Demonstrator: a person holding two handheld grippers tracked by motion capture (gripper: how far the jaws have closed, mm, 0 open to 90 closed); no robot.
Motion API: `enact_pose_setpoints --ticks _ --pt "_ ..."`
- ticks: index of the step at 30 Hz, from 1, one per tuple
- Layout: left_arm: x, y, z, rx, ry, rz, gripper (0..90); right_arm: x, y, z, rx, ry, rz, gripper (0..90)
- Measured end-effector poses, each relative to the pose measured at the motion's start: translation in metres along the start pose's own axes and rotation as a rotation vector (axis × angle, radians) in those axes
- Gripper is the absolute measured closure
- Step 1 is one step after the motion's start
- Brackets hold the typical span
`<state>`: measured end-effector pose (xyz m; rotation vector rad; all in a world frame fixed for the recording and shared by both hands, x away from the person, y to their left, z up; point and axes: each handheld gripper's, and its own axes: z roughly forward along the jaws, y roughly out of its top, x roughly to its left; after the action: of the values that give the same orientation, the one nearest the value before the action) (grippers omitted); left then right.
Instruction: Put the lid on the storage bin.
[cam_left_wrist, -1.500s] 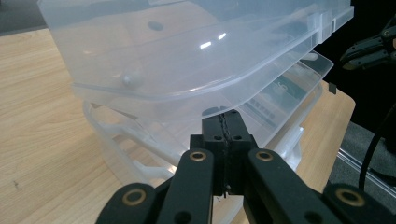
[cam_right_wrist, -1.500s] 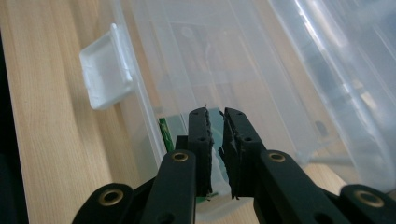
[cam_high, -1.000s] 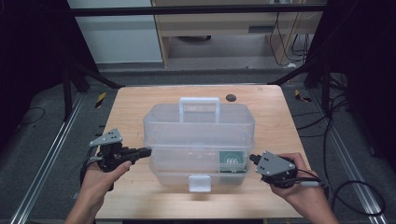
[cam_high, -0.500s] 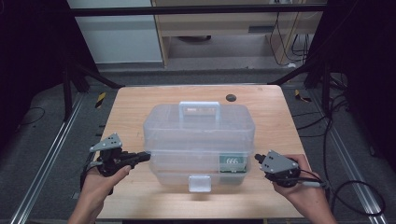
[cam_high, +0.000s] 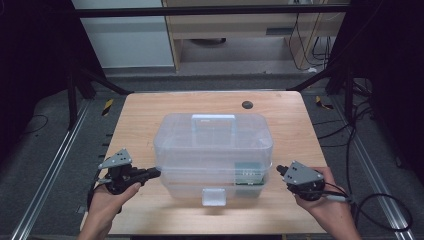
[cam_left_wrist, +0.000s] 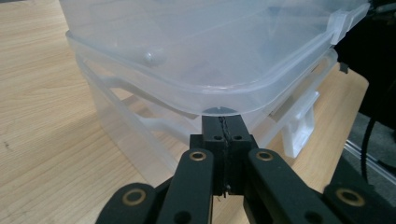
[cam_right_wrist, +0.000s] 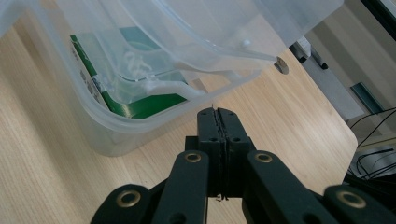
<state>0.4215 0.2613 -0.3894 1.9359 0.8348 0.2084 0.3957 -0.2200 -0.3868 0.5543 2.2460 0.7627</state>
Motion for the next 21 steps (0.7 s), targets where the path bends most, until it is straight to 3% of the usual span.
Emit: enact_pose_setpoints --ticks 12,17,19,21 --pt "-0.002 -0.015 0.000 0.015 -0.003 -0.006 89.9 -0.002 -0.010 0.013 0.013 0.009 0.041 88.9" --pt "-0.003 -0.026 -0.002 0.058 0.005 -0.003 89.7 -0.002 -0.013 0.019 0.005 0.009 0.061 89.0" --pt "-0.003 -0.031 -0.006 0.038 -0.006 -0.013 88.9 -0.003 -0.014 0.021 0.002 0.009 0.072 88.8" --pt "-0.003 -0.034 -0.013 0.055 0.029 0.007 88.7 -0.005 -0.015 0.023 0.003 0.012 0.076 87.7"
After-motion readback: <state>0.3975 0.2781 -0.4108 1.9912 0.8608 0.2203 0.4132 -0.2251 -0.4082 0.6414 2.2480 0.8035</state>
